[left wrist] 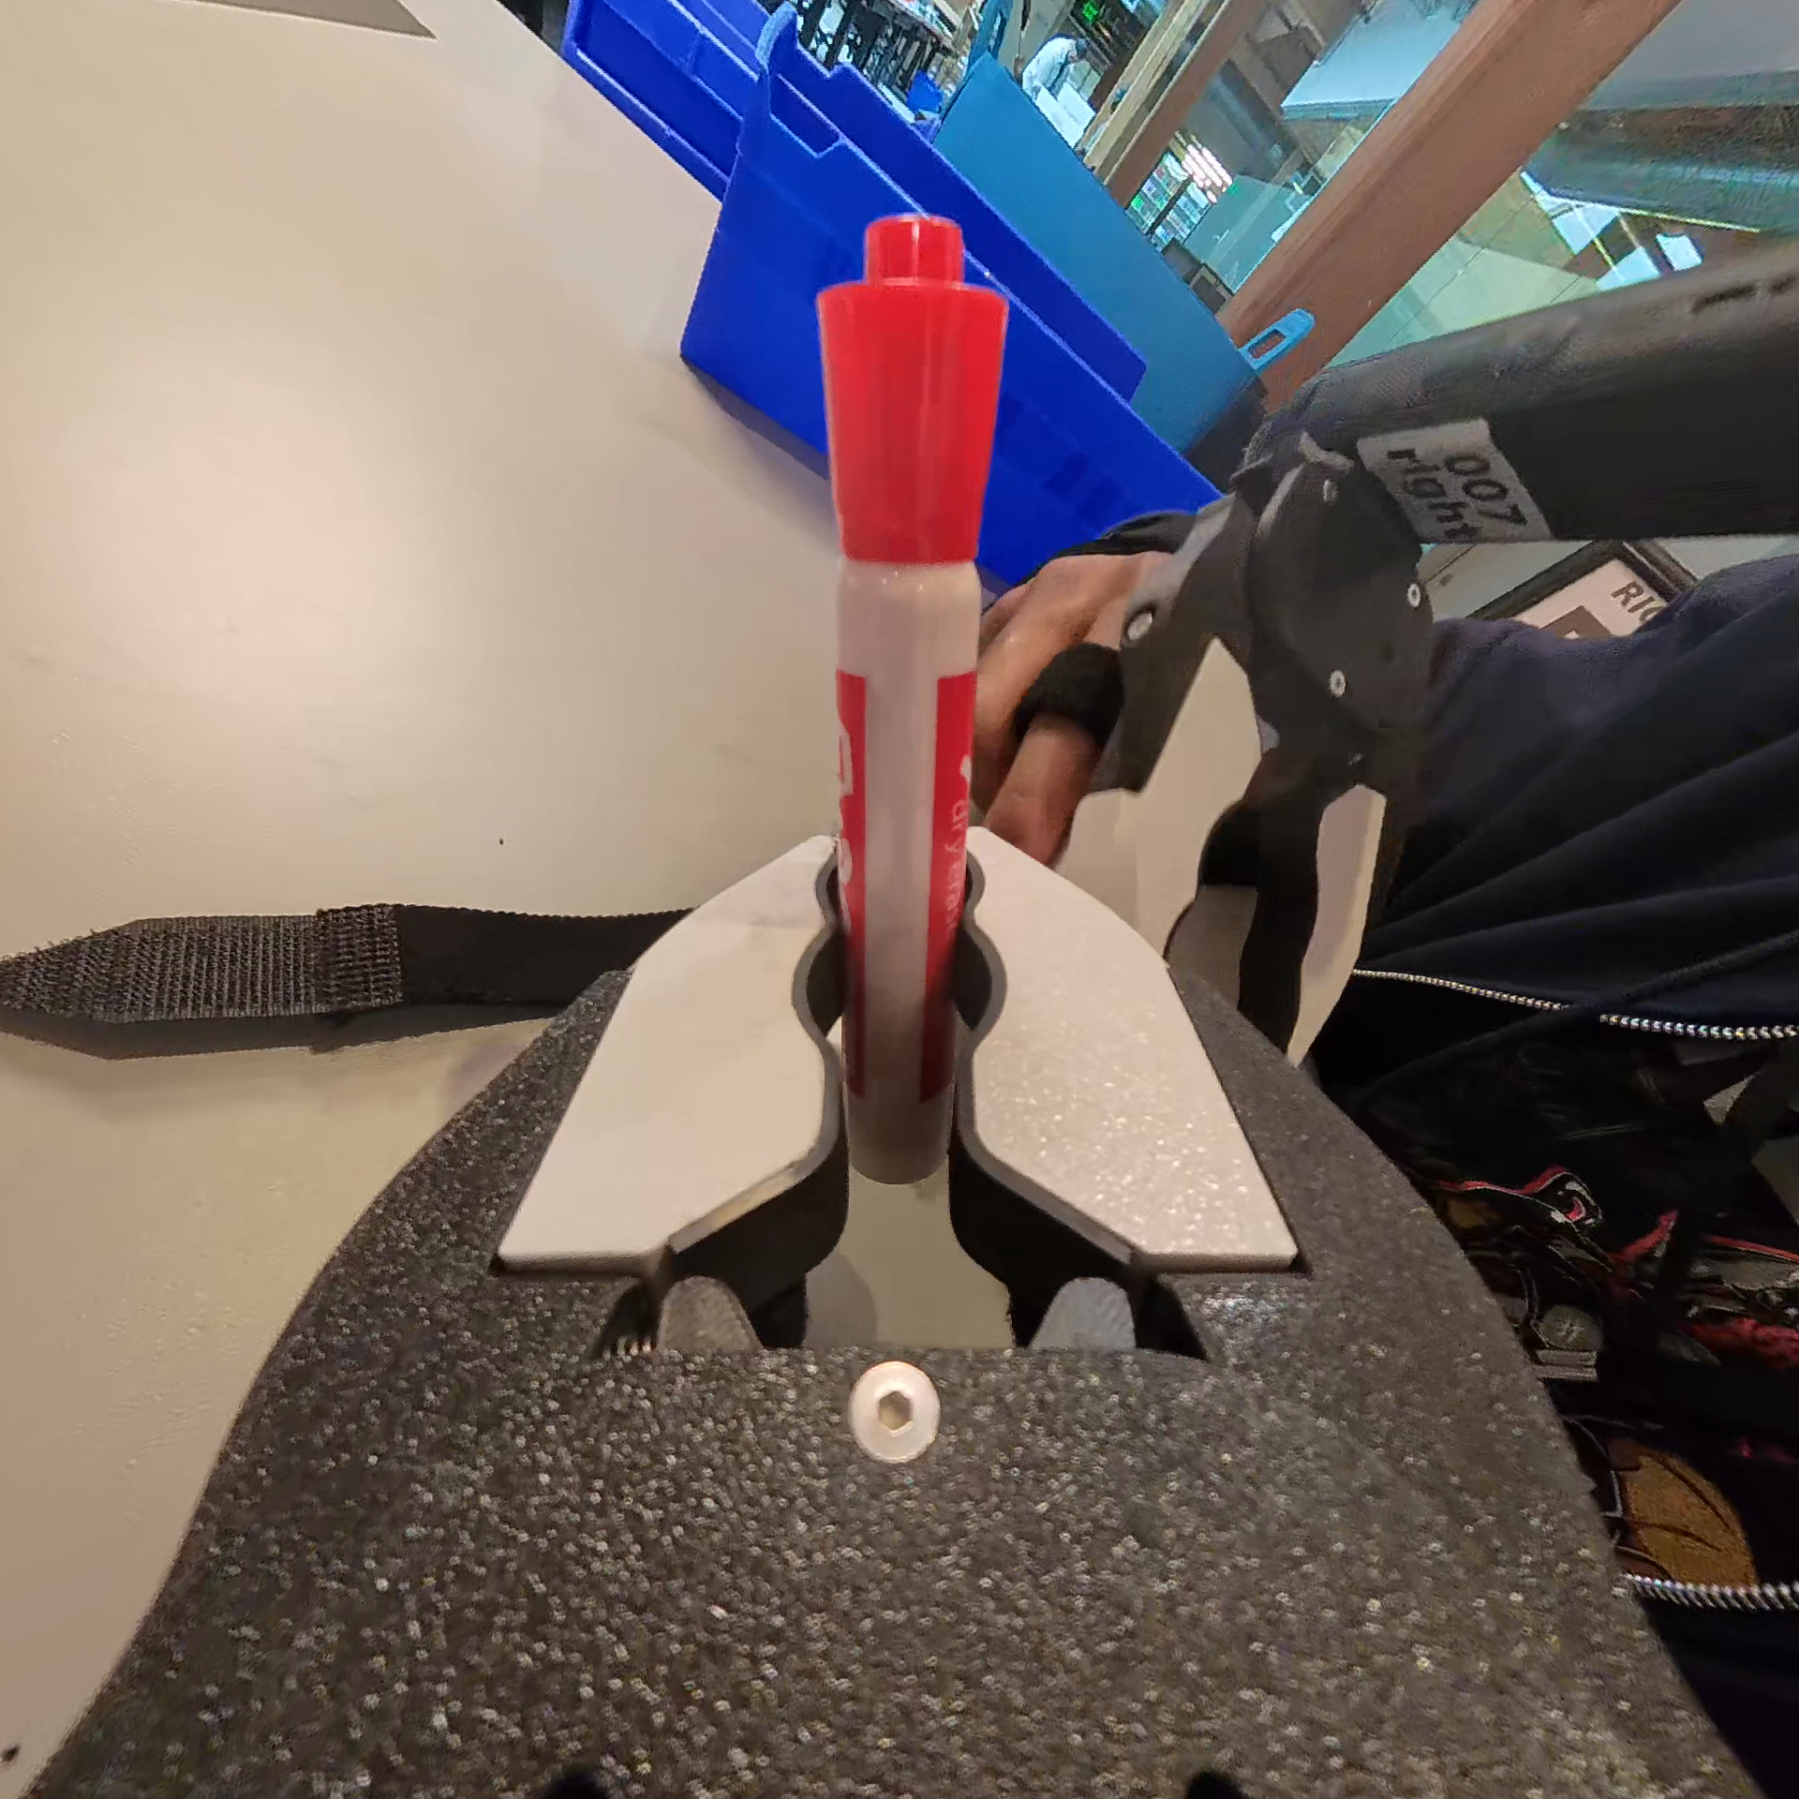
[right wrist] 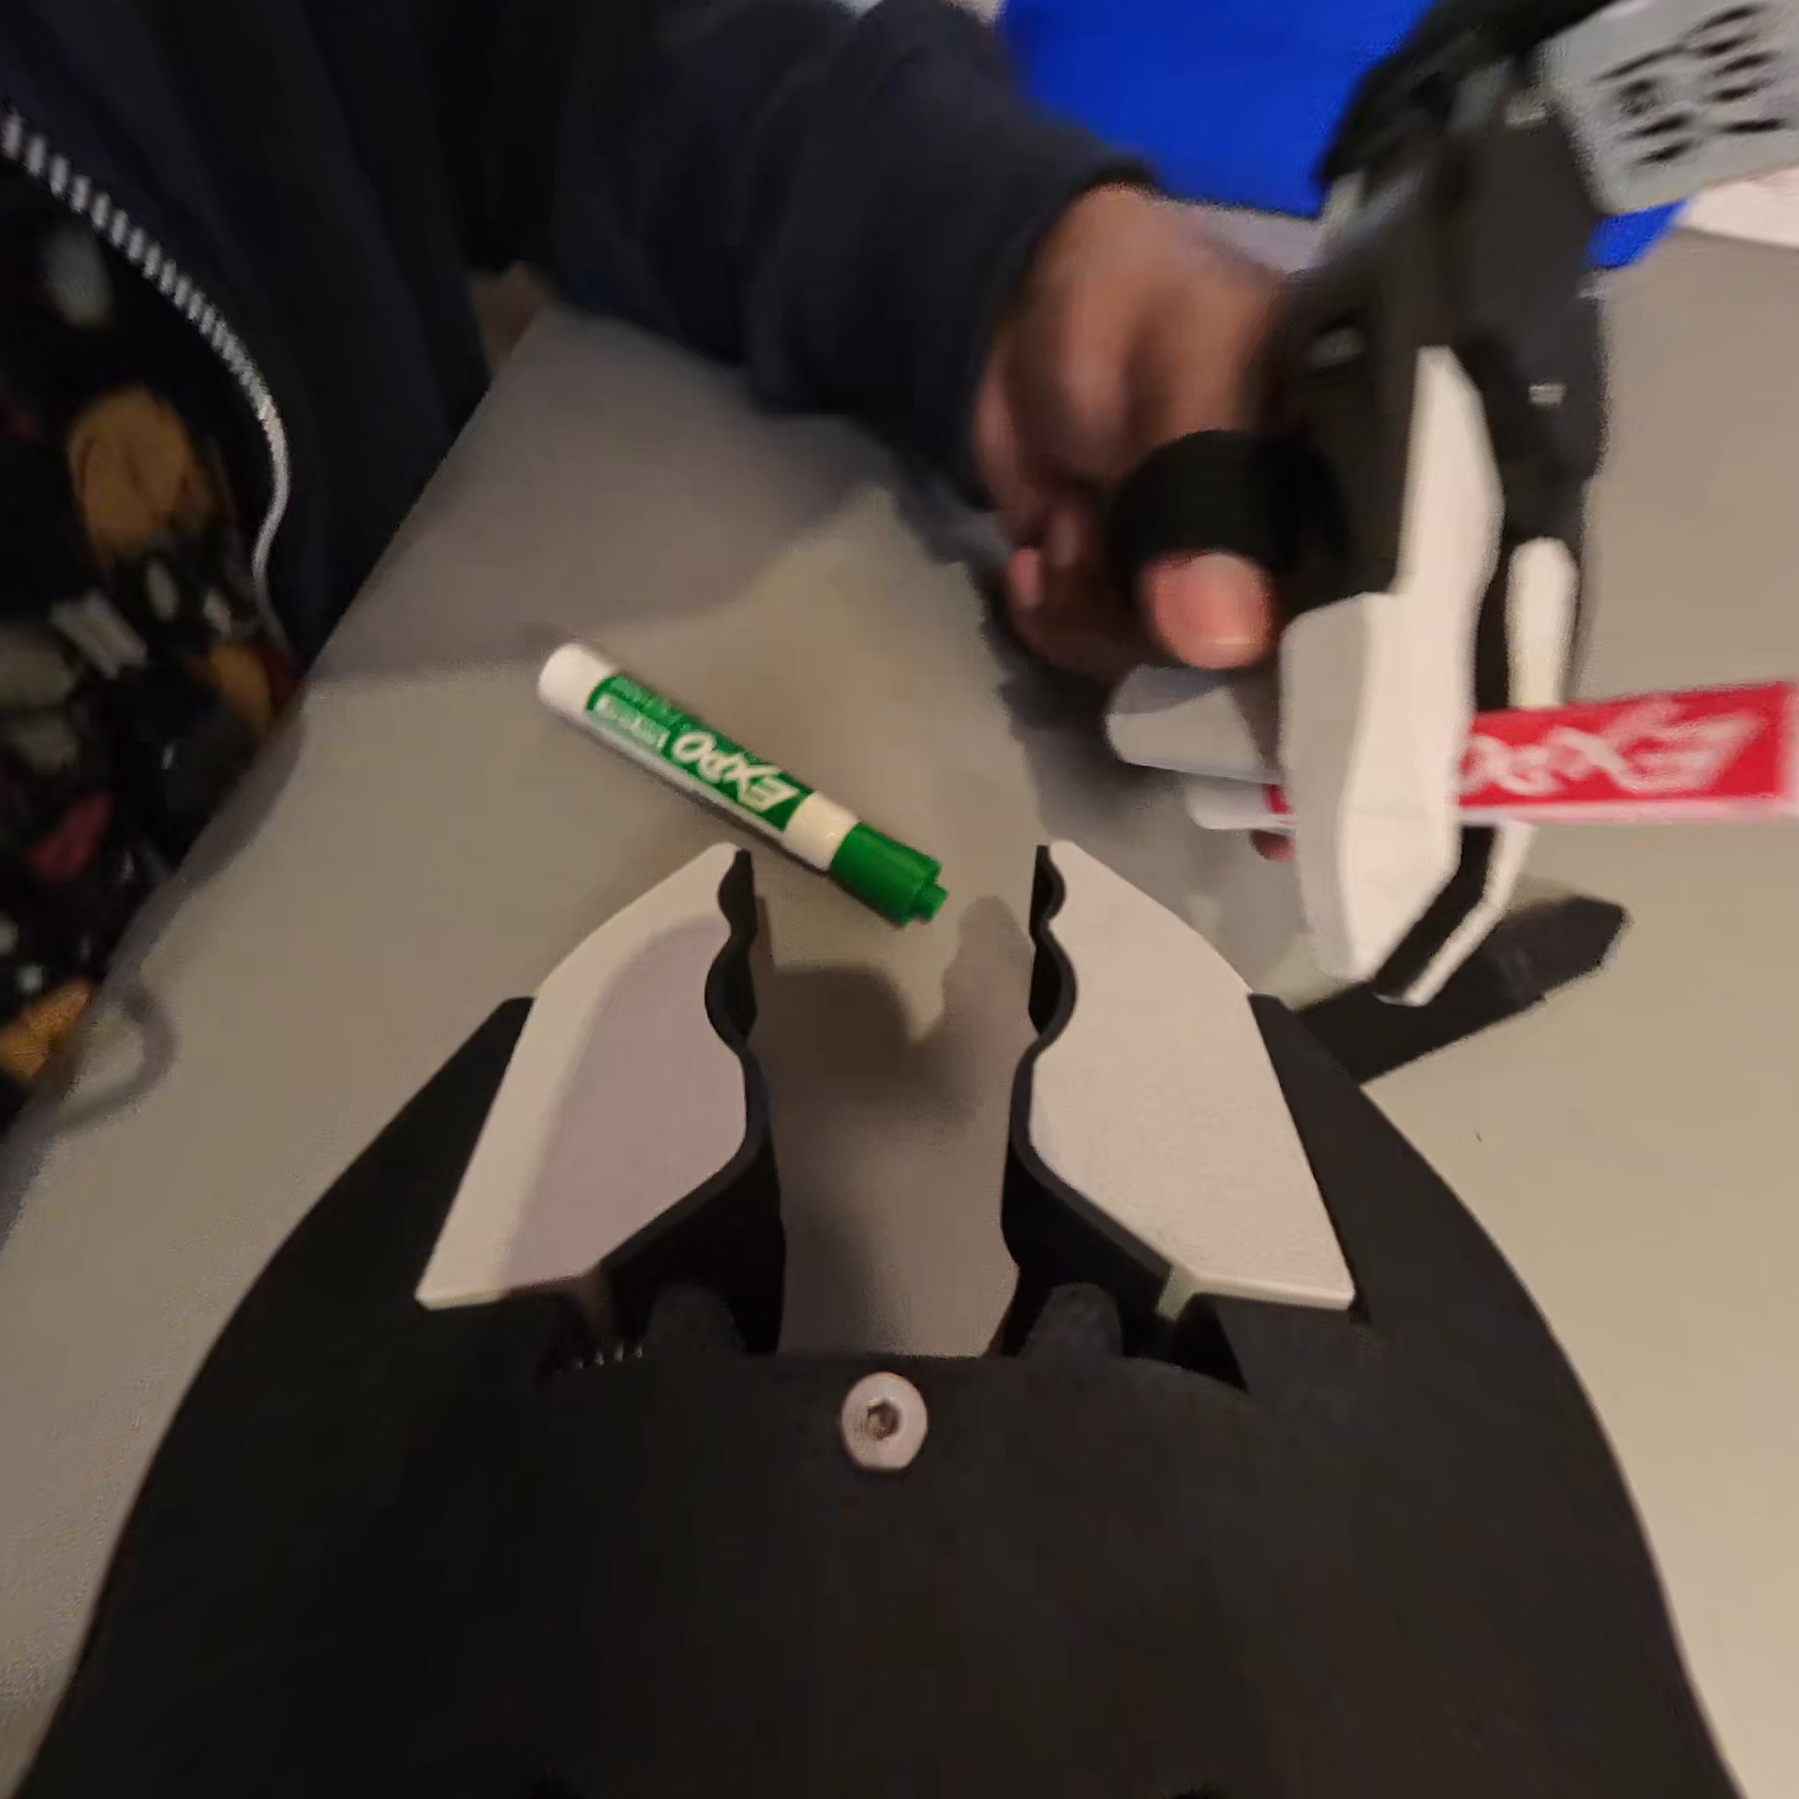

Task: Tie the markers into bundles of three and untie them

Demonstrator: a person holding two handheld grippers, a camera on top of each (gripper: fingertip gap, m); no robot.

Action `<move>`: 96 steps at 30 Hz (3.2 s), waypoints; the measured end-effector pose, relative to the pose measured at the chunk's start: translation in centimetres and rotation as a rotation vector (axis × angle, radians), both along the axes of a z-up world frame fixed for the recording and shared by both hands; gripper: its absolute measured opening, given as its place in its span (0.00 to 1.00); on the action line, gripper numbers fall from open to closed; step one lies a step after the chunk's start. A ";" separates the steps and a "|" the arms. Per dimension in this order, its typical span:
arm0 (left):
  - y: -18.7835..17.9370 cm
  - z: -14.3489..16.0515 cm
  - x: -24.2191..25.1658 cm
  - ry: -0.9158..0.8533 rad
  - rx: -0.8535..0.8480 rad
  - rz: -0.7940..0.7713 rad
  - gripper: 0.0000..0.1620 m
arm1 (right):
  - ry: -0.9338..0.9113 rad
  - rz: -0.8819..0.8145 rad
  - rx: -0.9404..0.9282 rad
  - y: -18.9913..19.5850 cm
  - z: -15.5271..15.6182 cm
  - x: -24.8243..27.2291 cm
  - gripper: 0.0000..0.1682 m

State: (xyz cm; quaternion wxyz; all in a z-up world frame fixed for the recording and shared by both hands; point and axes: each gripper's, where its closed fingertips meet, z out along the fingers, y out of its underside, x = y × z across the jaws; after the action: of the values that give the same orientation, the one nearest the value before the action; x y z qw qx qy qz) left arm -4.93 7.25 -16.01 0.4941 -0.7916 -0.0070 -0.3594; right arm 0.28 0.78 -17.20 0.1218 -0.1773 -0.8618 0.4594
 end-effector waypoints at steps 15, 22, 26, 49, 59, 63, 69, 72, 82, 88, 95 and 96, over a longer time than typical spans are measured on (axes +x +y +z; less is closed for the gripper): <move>-1.3 -0.1 -0.1 -0.033 -0.026 -0.097 0.12 | -0.024 0.272 0.361 -2.6 -5.0 1.0 0.14; -2.4 -0.2 0.5 -0.093 -0.058 -0.186 0.12 | 0.051 0.175 0.454 1.0 -3.7 -0.3 0.10; -3.1 -0.6 1.1 -0.092 -0.101 -0.243 0.12 | 0.077 0.078 0.528 4.7 -1.9 -1.1 0.10; -3.8 -4.0 1.3 0.225 -0.221 -0.248 0.12 | 0.204 0.004 0.574 5.9 -0.3 -3.9 0.10; -3.5 -4.8 1.1 0.410 -0.195 -0.255 0.12 | 0.205 0.013 0.503 5.6 -0.5 -4.1 0.10; -2.9 -3.9 0.7 0.333 -0.164 -0.215 0.12 | 0.235 -0.047 0.431 5.9 0.6 -5.0 0.13; -2.1 -1.9 0.6 0.196 -0.082 -0.167 0.12 | 0.265 -0.181 0.190 6.4 3.7 -5.8 0.17; -2.0 -1.4 0.6 0.141 -0.059 -0.158 0.12 | 0.285 -0.329 0.040 8.2 5.2 -5.9 0.23; -1.4 -0.3 1.0 0.068 -0.026 -0.127 0.12 | -0.076 -0.530 -0.490 8.2 4.8 -6.5 0.18; -1.3 -0.7 0.6 0.044 -0.060 -0.110 0.12 | -0.147 -0.531 -0.579 7.6 4.7 -7.0 0.12; -1.0 -0.6 1.1 -0.002 -0.057 -0.109 0.12 | -0.186 -0.523 -0.633 7.0 4.9 -7.5 0.11; -1.0 -0.4 1.2 -0.014 -0.047 -0.109 0.12 | -0.201 -0.509 -0.639 6.7 4.9 -7.5 0.14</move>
State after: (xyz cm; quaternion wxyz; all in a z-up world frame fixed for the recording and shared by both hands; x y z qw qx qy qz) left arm -3.78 6.27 -16.40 0.4550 -0.7998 0.0241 -0.3909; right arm -7.25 7.47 -12.33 0.0855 -0.4573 -0.6123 0.6393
